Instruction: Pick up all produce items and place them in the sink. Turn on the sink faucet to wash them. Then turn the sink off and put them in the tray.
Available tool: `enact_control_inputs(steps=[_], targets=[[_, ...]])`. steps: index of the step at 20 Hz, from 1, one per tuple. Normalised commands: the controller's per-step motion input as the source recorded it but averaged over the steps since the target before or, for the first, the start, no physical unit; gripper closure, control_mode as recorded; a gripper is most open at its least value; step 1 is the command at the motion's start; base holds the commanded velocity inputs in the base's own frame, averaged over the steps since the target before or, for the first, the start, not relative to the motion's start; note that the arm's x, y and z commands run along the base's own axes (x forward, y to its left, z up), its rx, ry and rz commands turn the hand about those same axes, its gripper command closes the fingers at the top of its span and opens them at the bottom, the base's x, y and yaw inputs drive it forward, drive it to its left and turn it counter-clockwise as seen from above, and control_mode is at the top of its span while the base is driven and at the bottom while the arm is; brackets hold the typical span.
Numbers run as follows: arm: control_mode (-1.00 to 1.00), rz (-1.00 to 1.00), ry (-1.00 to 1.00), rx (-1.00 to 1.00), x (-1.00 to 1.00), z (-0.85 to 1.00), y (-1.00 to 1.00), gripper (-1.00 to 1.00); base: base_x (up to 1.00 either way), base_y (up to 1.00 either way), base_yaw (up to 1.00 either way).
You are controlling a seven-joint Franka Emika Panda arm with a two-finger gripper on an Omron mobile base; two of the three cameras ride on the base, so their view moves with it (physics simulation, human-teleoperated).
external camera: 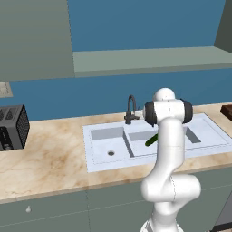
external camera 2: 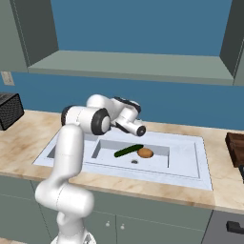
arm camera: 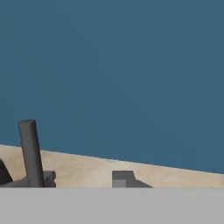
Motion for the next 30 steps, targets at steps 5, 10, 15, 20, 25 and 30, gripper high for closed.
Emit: enact_control_inputs(steps=[5, 10, 15, 20, 25, 30], targets=[[-1.0, 0.0, 0.05, 0.06, 0.08, -0.29, -0.68, 1.0, 0.0, 0.0, 0.0], [-1.0, 0.0, 0.04, 0.06, 0.07, -0.27, -0.69, 1.0, 0.0, 0.0, 0.0], [-1.0, 0.0, 0.03, 0.06, 0.07, -0.28, -0.69, 1.0, 0.0, 0.0, 0.0], [-1.0, 0.0, 0.03, 0.07, 0.06, -0.28, -0.67, 1.0, 0.0, 0.0, 0.0], [-1.0, 0.0, 0.03, 0.06, 0.07, -0.18, -0.57, 1.0, 0.0, 0.0, 0.0], [-1.0, 0.12, -0.05, 0.0, 0.1, 0.0, -0.02, 1.0, 0.0, 0.0, 0.0]])
